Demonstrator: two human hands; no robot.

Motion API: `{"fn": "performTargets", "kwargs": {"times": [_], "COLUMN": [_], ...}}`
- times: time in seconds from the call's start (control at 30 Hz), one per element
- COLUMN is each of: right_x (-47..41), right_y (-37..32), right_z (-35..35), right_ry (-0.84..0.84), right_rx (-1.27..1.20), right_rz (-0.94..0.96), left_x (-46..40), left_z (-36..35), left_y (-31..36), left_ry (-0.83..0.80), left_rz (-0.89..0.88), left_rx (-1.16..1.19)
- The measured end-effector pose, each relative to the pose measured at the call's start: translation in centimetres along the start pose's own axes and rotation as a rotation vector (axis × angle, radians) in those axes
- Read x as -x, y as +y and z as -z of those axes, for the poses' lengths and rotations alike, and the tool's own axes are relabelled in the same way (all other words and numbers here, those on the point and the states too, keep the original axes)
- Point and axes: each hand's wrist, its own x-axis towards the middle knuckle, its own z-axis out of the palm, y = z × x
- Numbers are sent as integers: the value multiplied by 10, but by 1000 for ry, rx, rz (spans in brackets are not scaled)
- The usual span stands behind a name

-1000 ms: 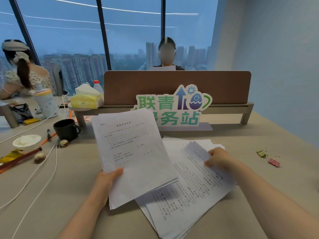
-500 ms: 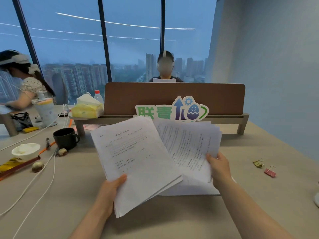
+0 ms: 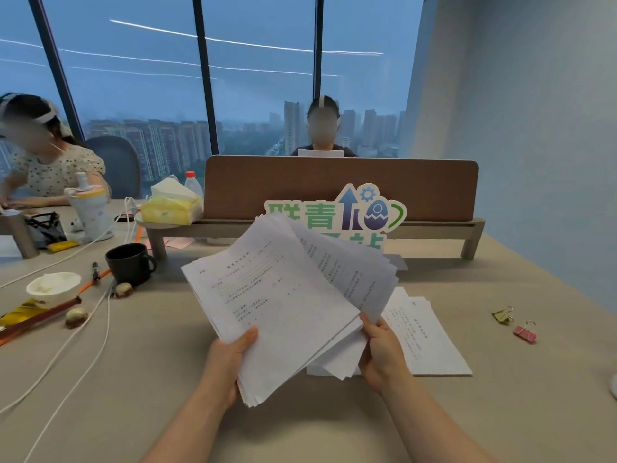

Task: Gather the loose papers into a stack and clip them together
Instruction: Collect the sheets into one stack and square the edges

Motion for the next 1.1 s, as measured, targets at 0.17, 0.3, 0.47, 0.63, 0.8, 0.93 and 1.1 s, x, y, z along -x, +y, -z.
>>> {"fn": "performTargets", "kwargs": {"times": [0.17,0.3,0.47,0.63,0.8,0.93,1.1], "right_x": [8,12,16,2,-8,-9,1], "right_y": [6,7,-4,-28,-58,-70,-63], "right_z": [-3,-2,-3,-4,-20,-34,-47], "right_ry": [-104,-197,-302,-243,-180,-212,-232], "right_rx": [-13,100,241,166,480,693,692], "right_rz": [-46,-106,-88,25,243,343,385], "left_x": [-1,-2,-3,-3,1,5,9], "left_z": [0,-1,-4,-1,-8,-18,-22], "left_y": [-2,-2,10,32,56,71,67], "left_ry": [4,8,40,116,129,109,77], "left_rz": [18,9,-39,-170,-323,-422,-453], "left_rx": [35,91,70,-32,-138,-228,-292]}}
